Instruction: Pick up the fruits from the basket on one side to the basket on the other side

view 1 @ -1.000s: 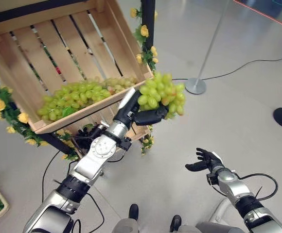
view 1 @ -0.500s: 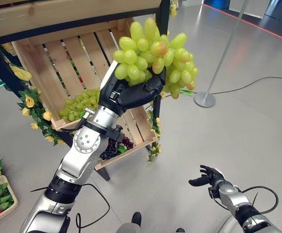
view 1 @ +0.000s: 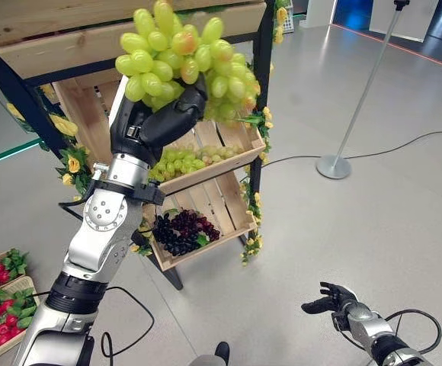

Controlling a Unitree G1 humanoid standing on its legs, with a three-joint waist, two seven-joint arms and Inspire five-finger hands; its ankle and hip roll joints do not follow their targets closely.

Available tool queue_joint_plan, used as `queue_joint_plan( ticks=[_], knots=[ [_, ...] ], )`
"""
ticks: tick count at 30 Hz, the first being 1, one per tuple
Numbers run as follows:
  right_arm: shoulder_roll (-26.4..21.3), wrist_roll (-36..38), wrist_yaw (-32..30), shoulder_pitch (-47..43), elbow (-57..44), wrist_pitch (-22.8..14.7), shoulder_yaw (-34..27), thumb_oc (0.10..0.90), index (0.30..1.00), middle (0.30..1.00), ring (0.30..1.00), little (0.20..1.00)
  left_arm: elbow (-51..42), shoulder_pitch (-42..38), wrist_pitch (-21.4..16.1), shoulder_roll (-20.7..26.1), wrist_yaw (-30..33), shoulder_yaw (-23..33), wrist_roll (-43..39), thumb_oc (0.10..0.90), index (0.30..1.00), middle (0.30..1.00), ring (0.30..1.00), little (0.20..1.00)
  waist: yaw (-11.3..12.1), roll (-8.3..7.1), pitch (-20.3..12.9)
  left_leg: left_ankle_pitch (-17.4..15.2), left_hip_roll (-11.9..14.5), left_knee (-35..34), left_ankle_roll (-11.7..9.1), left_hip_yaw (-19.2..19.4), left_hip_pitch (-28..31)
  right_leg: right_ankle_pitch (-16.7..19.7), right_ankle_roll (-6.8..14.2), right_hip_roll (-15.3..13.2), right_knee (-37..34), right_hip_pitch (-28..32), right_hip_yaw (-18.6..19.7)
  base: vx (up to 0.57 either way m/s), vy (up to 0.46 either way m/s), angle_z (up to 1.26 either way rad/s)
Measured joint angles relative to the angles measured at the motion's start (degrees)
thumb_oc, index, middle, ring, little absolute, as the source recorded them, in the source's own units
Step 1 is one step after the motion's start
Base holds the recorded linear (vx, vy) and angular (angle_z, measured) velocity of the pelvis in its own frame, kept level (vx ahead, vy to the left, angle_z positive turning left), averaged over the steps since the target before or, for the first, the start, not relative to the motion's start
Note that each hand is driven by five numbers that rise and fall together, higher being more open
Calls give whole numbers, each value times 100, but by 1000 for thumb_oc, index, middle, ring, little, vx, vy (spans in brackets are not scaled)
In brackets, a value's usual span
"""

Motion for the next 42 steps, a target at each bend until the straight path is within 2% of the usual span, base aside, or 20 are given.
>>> queue_joint_plan(
  ticks=[11,18,26,27,28,34,38,42],
  knots=[
    [1,-26,79,81,139,-94,-7,800,900,900,900,900,1469,4,364,-20,143,19,-7,400,300,300,300,300,-28,-21,-18,1,5,0,2,16,18,-1,-1,4,0,5,17,6,4,0],
    [32,-32,174,89,155,-121,-6,800,900,900,900,900,2582,10,484,-107,97,2,-182,400,300,300,300,300,-70,-129,-88,0,11,-2,4,46,39,-3,-5,8,0,9,56,12,2,-1],
    [36,-44,177,106,255,-129,-7,800,900,900,900,900,3391,-150,580,-114,353,31,-678,400,300,300,300,300,-288,-228,-192,-4,21,-37,7,90,72,-1,-9,10,-1,20,106,10,5,-2],
    [36,-49,178,121,261,-129,-7,800,900,900,900,900,3576,-288,688,-97,415,35,-678,540,509,509,509,509,-319,-218,-201,-6,28,-39,6,125,75,0,-9,10,-1,20,111,19,8,-5],
    [36,-49,179,130,262,-129,-7,800,900,900,900,900,3674,-372,774,-80,482,35,-675,800,900,900,900,900,-333,-210,-207,-7,32,-39,7,162,80,1,-10,11,-1,17,127,15,11,-10],
    [18,-50,185,233,262,-128,-5,800,900,900,900,900,4394,-1006,1810,479,524,-79,-415,800,900,900,900,900,-550,-140,-294,-10,67,-39,8,194,67,-2,-24,42,0,-28,176,3,5,-3],
    [6,-50,185,268,285,-128,-1,800,900,900,900,900,4476,-1097,2016,656,490,-118,-93,800,900,900,900,900,-601,-103,-317,-10,71,-39,6,195,63,-5,-29,46,0,-36,177,0,0,0],
    [4,-48,186,268,309,-129,-1,800,900,900,900,900,4498,-1250,2131,782,451,-469,364,800,900,900,900,900,-598,-101,-319,-9,75,-34,4,193,55,-6,-32,53,0,-39,175,0,0,0]
  ],
)
